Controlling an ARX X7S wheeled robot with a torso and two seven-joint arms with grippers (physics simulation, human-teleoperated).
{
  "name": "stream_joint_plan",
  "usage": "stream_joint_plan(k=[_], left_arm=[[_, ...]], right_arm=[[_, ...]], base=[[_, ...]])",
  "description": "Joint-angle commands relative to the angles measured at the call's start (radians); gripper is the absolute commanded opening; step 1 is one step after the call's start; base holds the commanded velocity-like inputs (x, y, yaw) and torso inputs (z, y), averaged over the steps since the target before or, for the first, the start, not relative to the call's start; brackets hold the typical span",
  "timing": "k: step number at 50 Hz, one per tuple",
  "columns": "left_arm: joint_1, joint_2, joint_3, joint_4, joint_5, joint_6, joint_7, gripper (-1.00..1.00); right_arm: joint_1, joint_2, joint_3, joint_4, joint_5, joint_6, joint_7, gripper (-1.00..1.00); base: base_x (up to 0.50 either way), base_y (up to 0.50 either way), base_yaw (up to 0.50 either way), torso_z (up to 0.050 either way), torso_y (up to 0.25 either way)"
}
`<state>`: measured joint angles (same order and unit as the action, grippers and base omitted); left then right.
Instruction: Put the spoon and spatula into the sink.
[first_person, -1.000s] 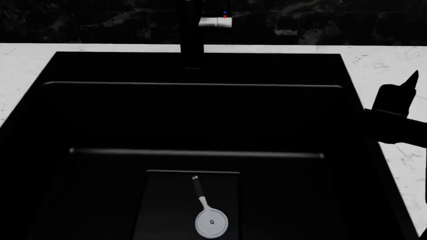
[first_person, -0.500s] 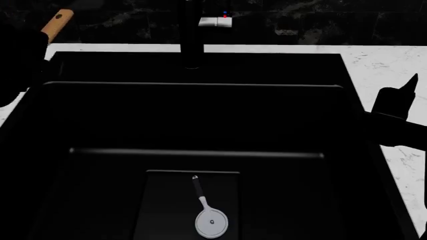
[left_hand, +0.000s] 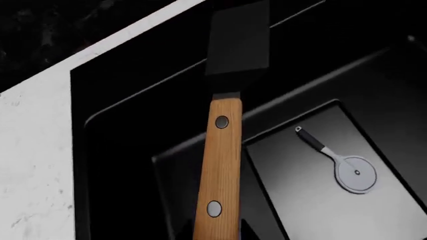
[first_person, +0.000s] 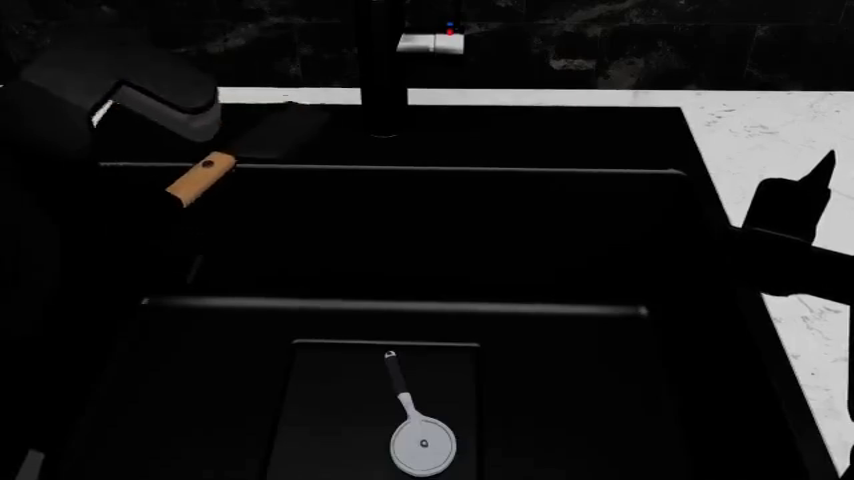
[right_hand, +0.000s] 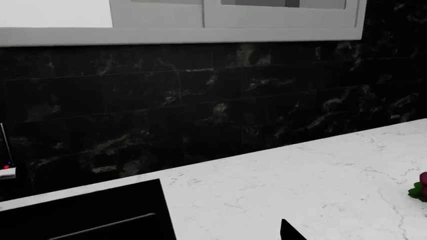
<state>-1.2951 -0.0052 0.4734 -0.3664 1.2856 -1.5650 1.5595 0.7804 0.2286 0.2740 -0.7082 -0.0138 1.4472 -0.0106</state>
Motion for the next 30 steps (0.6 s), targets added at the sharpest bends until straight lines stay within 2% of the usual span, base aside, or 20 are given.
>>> stream_joint_plan(k=[1, 14, 20, 30], left_arm=[[0.07, 0.002, 0.077, 0.026, -0.069, -0.005, 0.011, -1.0], [0.157, -0.025, 0.212, 0.091, -0.25, 0.0, 0.006, -1.0], [0.192, 0.0, 0.2, 0.072, -0.332, 0.076, -0.083, -1.0], [0.179, 0.001, 0.218, -0.008, -0.602, 0.139, -0.34, -1.0]], right_arm=[[0.001, 0.002, -0.006, -0.004, -0.003, 0.002, 0.0, 1.0], [-0.008, 0.002, -0.004, -0.011, -0.002, 0.004, 0.003, 1.0], [-0.012, 0.008, 0.001, -0.018, -0.001, 0.011, 0.003, 1.0], [0.002, 0.014, 0.003, -0.028, 0.003, 0.026, 0.001, 1.0]], base=[[0.0, 0.0, 0.0, 0.0, 0.0], [0.0, 0.0, 0.0, 0.0, 0.0], [0.0, 0.0, 0.0, 0.0, 0.0], [0.0, 0.0, 0.0, 0.0, 0.0]])
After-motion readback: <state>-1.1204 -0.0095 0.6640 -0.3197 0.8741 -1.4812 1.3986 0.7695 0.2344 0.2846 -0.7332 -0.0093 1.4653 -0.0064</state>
